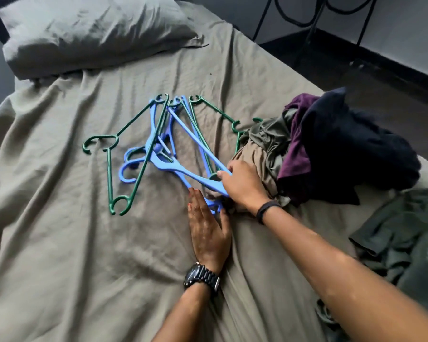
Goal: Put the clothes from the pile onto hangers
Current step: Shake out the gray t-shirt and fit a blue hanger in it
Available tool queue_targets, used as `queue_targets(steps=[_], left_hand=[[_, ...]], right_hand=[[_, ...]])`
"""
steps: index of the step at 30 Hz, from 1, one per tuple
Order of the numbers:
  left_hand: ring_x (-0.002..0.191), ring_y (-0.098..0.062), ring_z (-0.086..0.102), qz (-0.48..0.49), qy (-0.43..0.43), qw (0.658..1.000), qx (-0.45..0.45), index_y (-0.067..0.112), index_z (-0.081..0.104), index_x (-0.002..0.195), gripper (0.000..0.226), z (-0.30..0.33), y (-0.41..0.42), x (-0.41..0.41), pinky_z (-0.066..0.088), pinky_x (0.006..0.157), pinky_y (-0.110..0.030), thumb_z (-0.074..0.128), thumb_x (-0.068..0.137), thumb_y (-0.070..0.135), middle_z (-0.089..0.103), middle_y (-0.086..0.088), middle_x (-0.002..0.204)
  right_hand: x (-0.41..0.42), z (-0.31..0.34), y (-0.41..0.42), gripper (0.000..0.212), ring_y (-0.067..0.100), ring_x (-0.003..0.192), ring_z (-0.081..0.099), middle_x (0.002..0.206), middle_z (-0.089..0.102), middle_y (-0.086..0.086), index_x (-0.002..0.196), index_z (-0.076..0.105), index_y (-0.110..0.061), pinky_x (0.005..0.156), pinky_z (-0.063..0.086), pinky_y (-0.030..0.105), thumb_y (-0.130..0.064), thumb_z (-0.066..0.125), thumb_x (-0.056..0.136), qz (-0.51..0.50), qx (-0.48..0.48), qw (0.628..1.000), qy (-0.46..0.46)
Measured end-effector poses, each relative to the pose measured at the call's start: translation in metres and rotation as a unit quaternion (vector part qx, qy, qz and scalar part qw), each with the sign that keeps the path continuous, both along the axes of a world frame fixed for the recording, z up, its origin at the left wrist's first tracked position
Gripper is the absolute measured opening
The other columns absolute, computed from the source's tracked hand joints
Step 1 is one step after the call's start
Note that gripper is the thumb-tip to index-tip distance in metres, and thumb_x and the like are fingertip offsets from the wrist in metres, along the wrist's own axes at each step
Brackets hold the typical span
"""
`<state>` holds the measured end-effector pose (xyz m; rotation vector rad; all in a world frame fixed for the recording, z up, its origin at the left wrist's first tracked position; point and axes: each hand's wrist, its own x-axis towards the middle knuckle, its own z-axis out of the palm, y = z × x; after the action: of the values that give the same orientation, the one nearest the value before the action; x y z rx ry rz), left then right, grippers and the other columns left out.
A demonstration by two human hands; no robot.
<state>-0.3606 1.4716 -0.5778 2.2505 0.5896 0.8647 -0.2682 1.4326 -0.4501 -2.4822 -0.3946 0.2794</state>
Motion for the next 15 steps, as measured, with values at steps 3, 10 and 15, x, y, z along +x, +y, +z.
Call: queue_targets(steps=[3,10,15], left_hand=[[0.142,-0.031,0.024,-0.016,0.019,1.000,-0.006,0.005,0.015,0.148,0.070,0.004,0.002,-0.002,0.019,0.116,-0.040,0.043,0.091,0.034,0.022,-0.024,0.154],[0.138,-0.027,0.033,-0.028,0.006,0.993,-0.117,0.010,0.038,0.144,0.068,0.045,-0.009,-0.009,0.020,0.115,-0.049,0.033,0.081,0.036,0.040,-0.010,0.149],[0.126,-0.019,0.049,-0.071,-0.067,0.957,-0.273,0.007,0.044,0.138,0.057,0.091,-0.069,-0.003,0.035,0.109,-0.037,0.041,0.090,0.037,0.054,-0.009,0.136]], right_hand=[[-0.016,-0.001,-0.043,0.029,0.037,0.104,0.057,0.108,0.064,0.022,0.100,0.066,-0.002,0.080,0.043,0.037,-0.027,0.053,0.094,-0.034,-0.031,0.998,-0.031],[-0.044,0.006,-0.113,0.022,0.041,0.084,0.058,0.084,0.066,0.024,0.083,0.062,0.002,0.071,0.031,0.039,-0.016,0.055,0.093,-0.130,0.138,0.978,-0.089],[-0.078,0.016,-0.165,0.018,0.019,0.055,0.046,0.058,0.053,0.006,0.078,0.055,-0.005,0.055,0.024,0.029,-0.014,0.057,0.094,-0.144,0.211,0.948,-0.190]])
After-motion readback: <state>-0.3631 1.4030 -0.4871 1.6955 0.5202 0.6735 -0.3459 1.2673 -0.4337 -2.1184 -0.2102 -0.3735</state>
